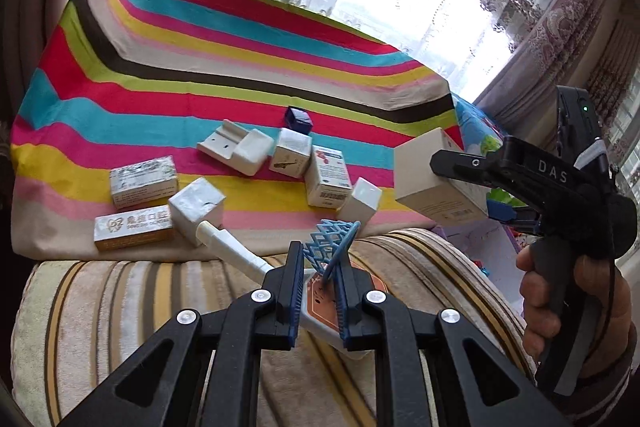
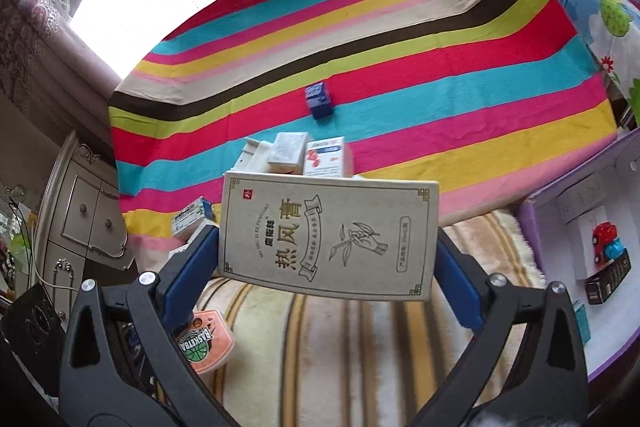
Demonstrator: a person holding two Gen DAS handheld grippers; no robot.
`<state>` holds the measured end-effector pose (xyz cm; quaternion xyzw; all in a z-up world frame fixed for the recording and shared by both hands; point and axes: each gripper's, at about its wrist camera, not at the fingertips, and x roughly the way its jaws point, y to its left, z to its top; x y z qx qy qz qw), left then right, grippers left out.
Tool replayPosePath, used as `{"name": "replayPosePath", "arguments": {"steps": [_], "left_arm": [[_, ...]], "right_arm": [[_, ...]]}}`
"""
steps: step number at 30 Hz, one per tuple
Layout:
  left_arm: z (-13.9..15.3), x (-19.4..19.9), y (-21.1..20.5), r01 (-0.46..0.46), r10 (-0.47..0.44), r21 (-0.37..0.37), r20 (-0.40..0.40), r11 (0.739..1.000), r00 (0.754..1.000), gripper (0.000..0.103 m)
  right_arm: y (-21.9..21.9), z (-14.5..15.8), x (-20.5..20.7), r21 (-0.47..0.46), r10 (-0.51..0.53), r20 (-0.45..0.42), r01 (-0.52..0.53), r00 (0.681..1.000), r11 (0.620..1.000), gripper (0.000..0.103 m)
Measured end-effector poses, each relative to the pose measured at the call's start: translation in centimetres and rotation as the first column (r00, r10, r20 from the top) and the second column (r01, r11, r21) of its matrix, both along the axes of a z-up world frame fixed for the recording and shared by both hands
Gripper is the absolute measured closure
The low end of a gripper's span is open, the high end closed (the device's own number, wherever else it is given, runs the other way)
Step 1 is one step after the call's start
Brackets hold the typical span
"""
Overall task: Organize rigid objects
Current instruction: 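Carry the blue item into the purple box and release while the right tool carries the beige box there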
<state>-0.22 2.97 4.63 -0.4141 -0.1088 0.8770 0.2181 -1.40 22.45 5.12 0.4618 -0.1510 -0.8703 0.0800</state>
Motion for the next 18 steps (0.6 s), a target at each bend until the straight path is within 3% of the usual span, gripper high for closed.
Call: {"name": "replayPosePath", "arguments": {"steps": [7,18], "left_arm": [[1.4,0.0,7.6,0.157,-0.158,-0.054,-0.030,0.986,0.987,0.088],[2.1,0.1,18.8,0.345,-0.356,-0.157,-0.046,0.925,0.933,0.088]], "right_arm": [[10.8,0.2,2.6,-0.007,-0.195,-0.011,0.195,0.981,0.981,0.002],[24.2,-2.0,6.1,-0.011,-0.437,0.013,0.437,0.899,0.899,0.002]]}}
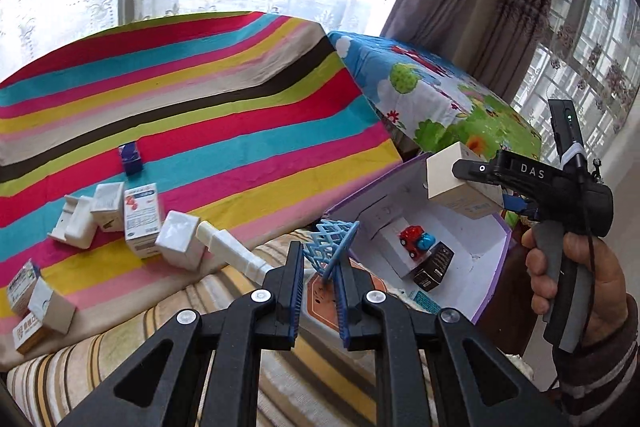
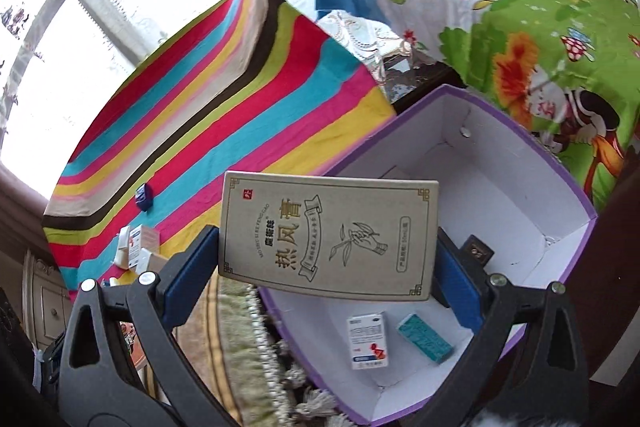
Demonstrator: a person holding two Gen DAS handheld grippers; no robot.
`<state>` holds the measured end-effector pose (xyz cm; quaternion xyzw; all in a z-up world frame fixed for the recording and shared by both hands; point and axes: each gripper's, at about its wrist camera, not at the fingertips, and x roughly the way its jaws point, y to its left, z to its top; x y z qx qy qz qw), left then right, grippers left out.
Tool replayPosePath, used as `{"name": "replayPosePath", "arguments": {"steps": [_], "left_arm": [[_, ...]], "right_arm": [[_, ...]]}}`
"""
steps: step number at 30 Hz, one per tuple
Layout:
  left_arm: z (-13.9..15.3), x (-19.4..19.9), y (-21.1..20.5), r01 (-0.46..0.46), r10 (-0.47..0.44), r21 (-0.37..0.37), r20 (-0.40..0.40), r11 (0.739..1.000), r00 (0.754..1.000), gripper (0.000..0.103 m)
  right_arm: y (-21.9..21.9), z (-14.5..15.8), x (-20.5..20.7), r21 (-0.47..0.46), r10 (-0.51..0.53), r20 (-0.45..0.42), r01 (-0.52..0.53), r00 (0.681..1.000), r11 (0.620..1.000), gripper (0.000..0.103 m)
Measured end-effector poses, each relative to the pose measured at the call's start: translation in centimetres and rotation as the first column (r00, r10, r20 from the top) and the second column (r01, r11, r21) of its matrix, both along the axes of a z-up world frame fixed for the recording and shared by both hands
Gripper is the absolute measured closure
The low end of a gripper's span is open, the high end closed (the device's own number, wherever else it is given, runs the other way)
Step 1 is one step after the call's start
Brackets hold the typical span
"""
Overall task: Organize rigid objects
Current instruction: 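Carry the blue item into the purple box and release while the right tool carries the beige box there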
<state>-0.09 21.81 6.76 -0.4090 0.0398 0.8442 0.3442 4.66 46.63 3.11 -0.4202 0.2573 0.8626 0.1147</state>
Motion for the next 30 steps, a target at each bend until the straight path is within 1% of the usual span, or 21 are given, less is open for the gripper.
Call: {"name": "replayPosePath", "arguments": {"steps": [4,9,13,18,25,28,30], "left_arm": [[-0.3,0.1,3.6,0.052,-0.052,-0.040,0.000,0.998,0.999,0.088],[-1.0,0.0,7.4,0.116,-0.116,-0.083,0.006,0.990,0.993,0.088],[-1.5,0.0,9.8,0.154,-0.156,-0.116,-0.003,0.981,0.988,0.088],[-2.1,-0.1,11.9,0.190,-0.191,-0.148,0.005,0.970,0.982,0.088],[-3.0,-0.6,13.4,0.206,-0.205,-0.167,0.028,0.964,0.978,0.088],[-3.5,-0.7,13.8,0.224,-0.218,-0.171,0.053,0.960,0.975,0.082],[-3.8,-0.7,13.8,0.221,-0.214,-0.174,0.061,0.960,0.975,0.065]], "right_arm": [[3.3,-1.0,0.7,0.004,-0.059,0.013,0.059,0.998,0.998,0.002],[6.5,-2.5,0.9,0.014,-0.113,0.036,0.113,0.993,0.994,0.002],[8.0,-3.6,0.6,0.034,-0.128,0.055,0.126,0.990,0.991,0.002],[9.5,-4.6,0.1,0.032,-0.155,0.068,0.153,0.986,0.988,0.002],[10.6,-5.6,-1.0,0.086,-0.171,0.087,0.163,0.982,0.983,0.002],[11.1,-6.2,-1.4,0.078,-0.173,0.106,0.165,0.979,0.983,0.002],[11.3,-6.5,-1.6,0.069,-0.173,0.115,0.166,0.978,0.984,0.002]]}}
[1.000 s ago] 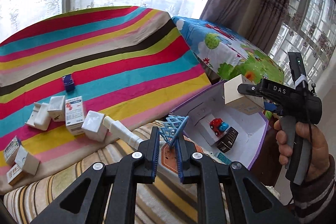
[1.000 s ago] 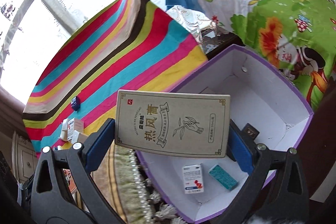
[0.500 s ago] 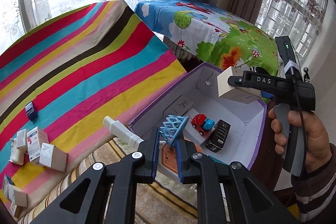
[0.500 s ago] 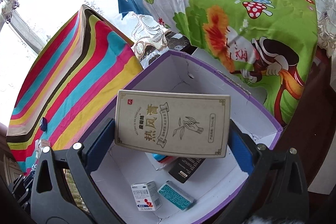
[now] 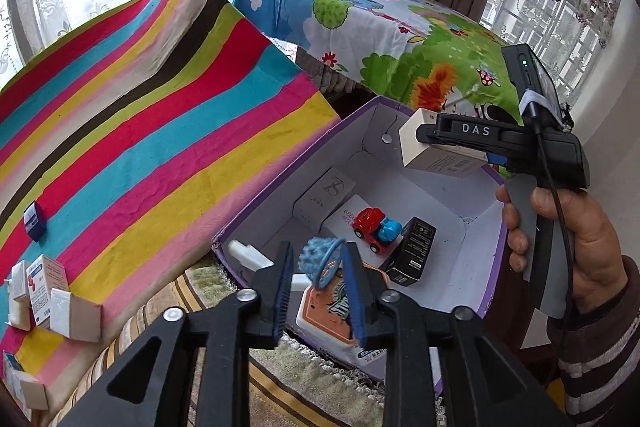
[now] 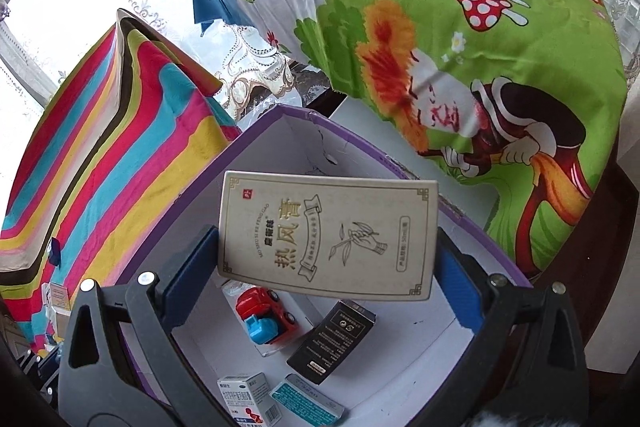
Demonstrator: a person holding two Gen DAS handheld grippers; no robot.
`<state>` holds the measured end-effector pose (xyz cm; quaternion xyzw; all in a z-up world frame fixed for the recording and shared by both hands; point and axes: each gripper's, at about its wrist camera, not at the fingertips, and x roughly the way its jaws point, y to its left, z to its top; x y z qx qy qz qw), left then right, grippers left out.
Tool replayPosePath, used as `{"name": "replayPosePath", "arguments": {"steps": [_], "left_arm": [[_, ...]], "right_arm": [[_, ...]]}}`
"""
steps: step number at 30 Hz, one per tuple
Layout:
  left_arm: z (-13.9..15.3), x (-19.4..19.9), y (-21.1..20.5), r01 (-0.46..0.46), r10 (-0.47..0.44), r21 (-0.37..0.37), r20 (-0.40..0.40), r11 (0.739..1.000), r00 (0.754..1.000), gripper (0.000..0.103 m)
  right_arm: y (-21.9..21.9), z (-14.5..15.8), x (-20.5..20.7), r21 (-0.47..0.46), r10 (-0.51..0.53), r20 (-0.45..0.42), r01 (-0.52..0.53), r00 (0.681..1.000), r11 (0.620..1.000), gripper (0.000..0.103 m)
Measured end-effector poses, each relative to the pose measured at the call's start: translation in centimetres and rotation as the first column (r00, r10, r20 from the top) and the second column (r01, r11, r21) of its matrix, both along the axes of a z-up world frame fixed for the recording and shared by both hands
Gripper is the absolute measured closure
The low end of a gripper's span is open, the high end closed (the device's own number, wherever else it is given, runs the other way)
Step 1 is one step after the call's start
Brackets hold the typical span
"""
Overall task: Organize rigid objects
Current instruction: 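Carry the blue item into the purple box and release while the right tool carries the beige box there, then lower the beige box into the purple box and open the right tool, then withdraw both open tools from the purple box back to the pile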
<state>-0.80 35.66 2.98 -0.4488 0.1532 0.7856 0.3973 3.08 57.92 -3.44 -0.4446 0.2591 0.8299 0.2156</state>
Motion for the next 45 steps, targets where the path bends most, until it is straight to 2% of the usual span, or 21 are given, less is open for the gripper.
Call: {"name": "replayPosePath", "arguments": {"steps": [3,27,37,45], "left_arm": [[0.0,0.0,-0.2,-0.007,0.007,0.001,0.001,1.000,1.000,0.057],[-0.3,-0.4,-3.6,-0.094,0.091,0.059,0.063,0.994,0.994,0.055],[0.5,-0.7,-7.1,-0.166,0.159,0.100,0.076,0.981,0.984,0.054],[0.9,-1.6,-11.9,-0.273,0.260,0.144,0.105,0.951,0.960,0.054]], "right_arm": [[0.2,-0.3,-0.3,-0.015,0.004,0.013,-0.003,1.000,1.000,0.002],[-0.7,0.9,1.6,-0.041,0.004,0.005,-0.003,1.000,0.999,0.002],[-5.7,3.8,1.0,-0.027,0.126,-0.010,-0.126,0.992,0.992,0.002],[-11.7,5.7,-0.2,0.003,0.282,-0.013,-0.282,0.959,0.959,0.002]]}}
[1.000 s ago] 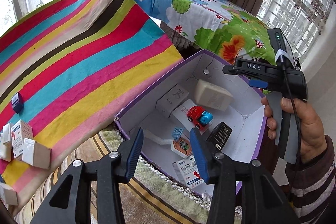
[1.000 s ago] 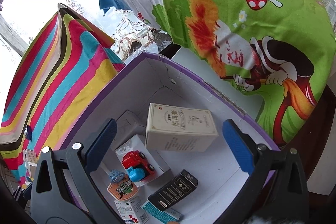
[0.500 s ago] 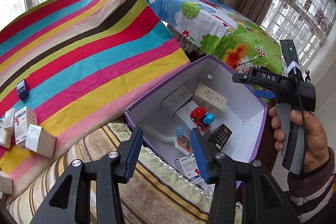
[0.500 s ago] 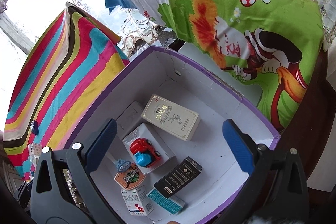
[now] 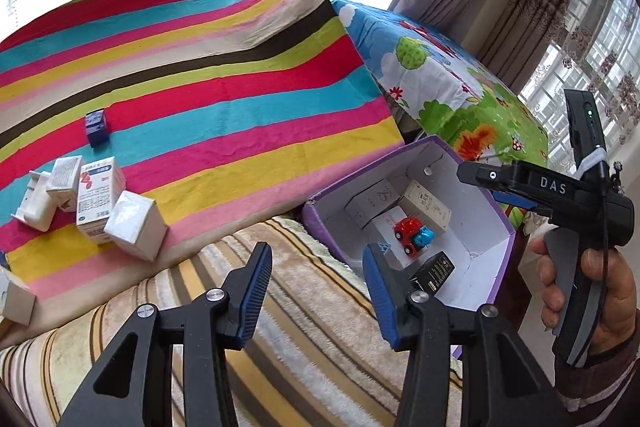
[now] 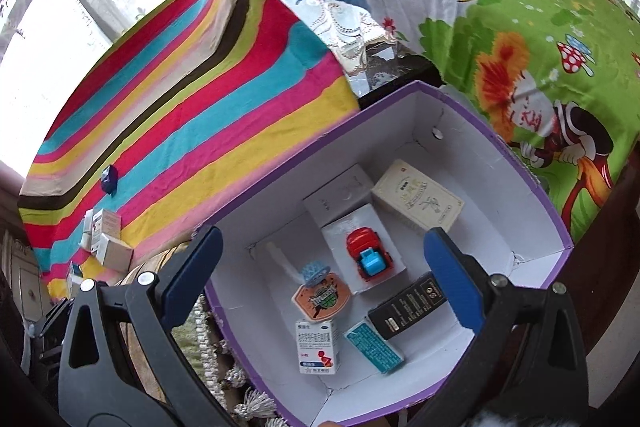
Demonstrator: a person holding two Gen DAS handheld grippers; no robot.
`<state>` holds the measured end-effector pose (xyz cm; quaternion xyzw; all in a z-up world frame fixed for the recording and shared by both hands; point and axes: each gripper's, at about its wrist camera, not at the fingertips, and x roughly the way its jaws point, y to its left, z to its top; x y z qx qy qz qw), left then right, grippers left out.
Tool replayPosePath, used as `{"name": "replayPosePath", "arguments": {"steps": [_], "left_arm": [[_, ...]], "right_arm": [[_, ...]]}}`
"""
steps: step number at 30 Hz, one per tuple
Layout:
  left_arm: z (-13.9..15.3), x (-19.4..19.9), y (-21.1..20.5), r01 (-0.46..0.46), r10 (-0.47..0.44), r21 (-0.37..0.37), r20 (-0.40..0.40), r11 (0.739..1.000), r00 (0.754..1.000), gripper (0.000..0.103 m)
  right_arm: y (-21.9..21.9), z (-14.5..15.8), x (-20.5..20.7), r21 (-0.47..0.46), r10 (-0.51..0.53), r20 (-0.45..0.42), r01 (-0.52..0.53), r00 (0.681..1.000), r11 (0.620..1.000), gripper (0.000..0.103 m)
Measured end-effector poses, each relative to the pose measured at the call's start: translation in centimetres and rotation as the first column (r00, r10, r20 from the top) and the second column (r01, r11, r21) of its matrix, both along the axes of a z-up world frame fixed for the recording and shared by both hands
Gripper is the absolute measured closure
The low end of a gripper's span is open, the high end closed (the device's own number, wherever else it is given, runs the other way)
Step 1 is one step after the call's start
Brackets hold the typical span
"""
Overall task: Organize rigid objects
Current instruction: 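Withdraw both open tools from the purple box back to the pile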
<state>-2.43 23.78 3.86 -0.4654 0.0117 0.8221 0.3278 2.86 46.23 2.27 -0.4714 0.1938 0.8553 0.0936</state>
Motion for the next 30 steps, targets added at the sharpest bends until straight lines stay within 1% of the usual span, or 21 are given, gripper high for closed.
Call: {"name": "replayPosePath", "arguments": {"steps": [7,11,14,18,23,26,30], "left_arm": [[0.0,-1.0,-5.6,-0.129,0.128,0.042,0.020,0.991,0.992,0.054],[-0.2,-1.5,-9.2,-0.212,0.210,0.061,0.041,0.975,0.977,0.054],[-0.5,-1.8,-12.0,-0.274,0.271,0.073,0.055,0.959,0.961,0.054],[-0.9,-2.2,-15.9,-0.357,0.352,0.080,0.077,0.931,0.933,0.054],[-1.6,-2.2,-20.5,-0.449,0.440,0.084,0.102,0.890,0.892,0.054],[-2.0,-2.2,-23.0,-0.501,0.491,0.080,0.116,0.862,0.864,0.054],[-2.5,-2.2,-25.9,-0.571,0.561,0.060,0.130,0.819,0.818,0.054]], "right_arm": [[-4.8,0.2,-0.8,0.021,0.116,0.015,-0.116,0.993,0.993,0.002],[-7.5,0.2,-1.2,0.031,0.174,0.031,-0.175,0.984,0.984,0.002],[-9.4,0.0,-1.6,0.040,0.217,0.044,-0.219,0.975,0.975,0.002],[-11.8,-0.3,-2.1,0.049,0.277,0.059,-0.280,0.959,0.959,0.002],[-14.5,-0.8,-2.7,0.061,0.335,0.080,-0.340,0.939,0.938,0.002],[-15.8,-1.2,-3.3,0.068,0.364,0.097,-0.371,0.926,0.926,0.002],[-17.5,-1.9,-3.9,0.071,0.400,0.117,-0.409,0.909,0.910,0.002]]}}
